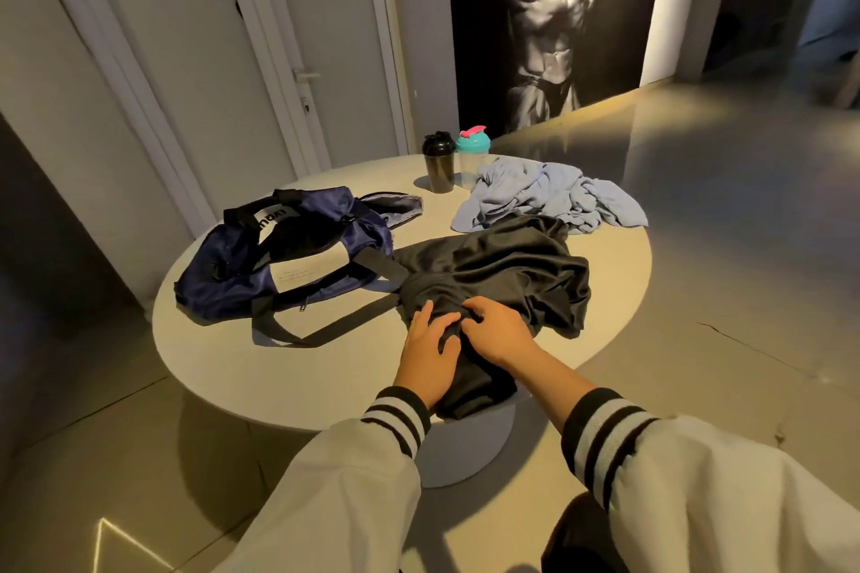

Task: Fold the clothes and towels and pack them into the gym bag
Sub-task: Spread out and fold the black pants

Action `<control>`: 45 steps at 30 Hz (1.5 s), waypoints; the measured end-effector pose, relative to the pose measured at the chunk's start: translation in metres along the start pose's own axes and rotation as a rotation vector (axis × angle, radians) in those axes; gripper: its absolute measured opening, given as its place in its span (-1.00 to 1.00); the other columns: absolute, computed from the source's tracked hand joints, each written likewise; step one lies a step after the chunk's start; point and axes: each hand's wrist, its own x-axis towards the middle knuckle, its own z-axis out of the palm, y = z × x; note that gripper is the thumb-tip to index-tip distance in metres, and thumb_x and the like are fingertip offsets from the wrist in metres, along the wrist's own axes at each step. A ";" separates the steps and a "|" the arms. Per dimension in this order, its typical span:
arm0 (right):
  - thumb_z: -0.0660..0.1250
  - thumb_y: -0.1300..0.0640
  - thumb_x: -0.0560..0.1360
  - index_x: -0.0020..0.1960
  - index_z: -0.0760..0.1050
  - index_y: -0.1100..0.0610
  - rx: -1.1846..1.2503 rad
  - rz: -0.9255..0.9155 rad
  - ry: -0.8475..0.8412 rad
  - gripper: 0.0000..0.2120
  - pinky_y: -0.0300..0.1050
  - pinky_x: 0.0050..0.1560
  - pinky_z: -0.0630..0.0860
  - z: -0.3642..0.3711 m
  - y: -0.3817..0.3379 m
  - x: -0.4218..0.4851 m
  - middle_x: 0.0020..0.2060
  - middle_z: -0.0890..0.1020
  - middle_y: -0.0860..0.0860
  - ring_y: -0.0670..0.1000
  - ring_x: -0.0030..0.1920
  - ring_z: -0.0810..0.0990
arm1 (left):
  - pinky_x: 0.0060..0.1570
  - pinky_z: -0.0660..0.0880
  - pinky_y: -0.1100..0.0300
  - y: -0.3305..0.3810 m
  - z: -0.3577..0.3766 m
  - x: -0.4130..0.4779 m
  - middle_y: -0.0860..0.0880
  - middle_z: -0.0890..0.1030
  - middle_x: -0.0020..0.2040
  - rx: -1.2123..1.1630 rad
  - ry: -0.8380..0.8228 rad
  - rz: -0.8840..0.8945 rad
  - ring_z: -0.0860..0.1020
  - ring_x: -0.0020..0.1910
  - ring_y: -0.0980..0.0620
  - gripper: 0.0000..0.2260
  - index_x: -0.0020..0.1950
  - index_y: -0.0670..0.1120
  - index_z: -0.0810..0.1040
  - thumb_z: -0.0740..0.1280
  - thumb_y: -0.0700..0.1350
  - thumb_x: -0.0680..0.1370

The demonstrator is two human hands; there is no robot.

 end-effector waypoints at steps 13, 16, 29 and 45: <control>0.10 0.07 0.68 0.52 0.29 0.06 0.158 -0.030 0.108 -0.58 0.02 0.38 0.34 0.034 0.013 -0.011 0.40 0.45 0.17 0.18 0.37 0.42 | 0.45 0.21 0.11 -0.005 -0.006 -0.005 -0.03 0.18 0.61 -0.127 0.078 -0.091 0.21 0.55 -0.05 -0.62 0.46 0.16 0.41 0.21 -0.08 0.65; 0.10 0.07 0.68 0.54 0.26 0.00 0.146 -0.046 0.094 -0.57 0.05 0.40 0.33 0.035 0.013 -0.016 0.43 0.45 0.13 0.19 0.39 0.40 | 0.47 0.17 0.12 -0.002 -0.006 -0.009 -0.03 0.13 0.62 -0.118 0.056 -0.081 0.18 0.57 -0.04 -0.58 0.51 0.14 0.35 0.19 -0.12 0.66; 0.10 0.12 0.70 0.56 0.22 -0.07 0.444 -0.105 -0.018 -0.56 -0.06 0.43 0.30 0.022 -0.002 -0.029 0.51 0.32 0.03 0.04 0.44 0.34 | 0.51 0.19 0.08 0.011 -0.015 -0.016 0.04 0.19 0.60 -0.363 0.084 -0.082 0.19 0.56 0.02 -0.53 0.52 0.12 0.34 0.17 -0.20 0.63; 0.28 0.12 0.63 0.45 0.40 -0.15 0.652 -0.219 0.146 -0.58 -0.13 0.37 0.40 0.045 -0.071 0.099 0.33 0.44 -0.12 -0.14 0.30 0.44 | 0.17 0.58 -0.10 -0.025 -0.089 0.103 0.04 0.49 0.35 -0.673 0.220 -0.174 0.56 0.21 -0.03 -0.63 0.29 0.36 0.47 0.36 -0.03 0.57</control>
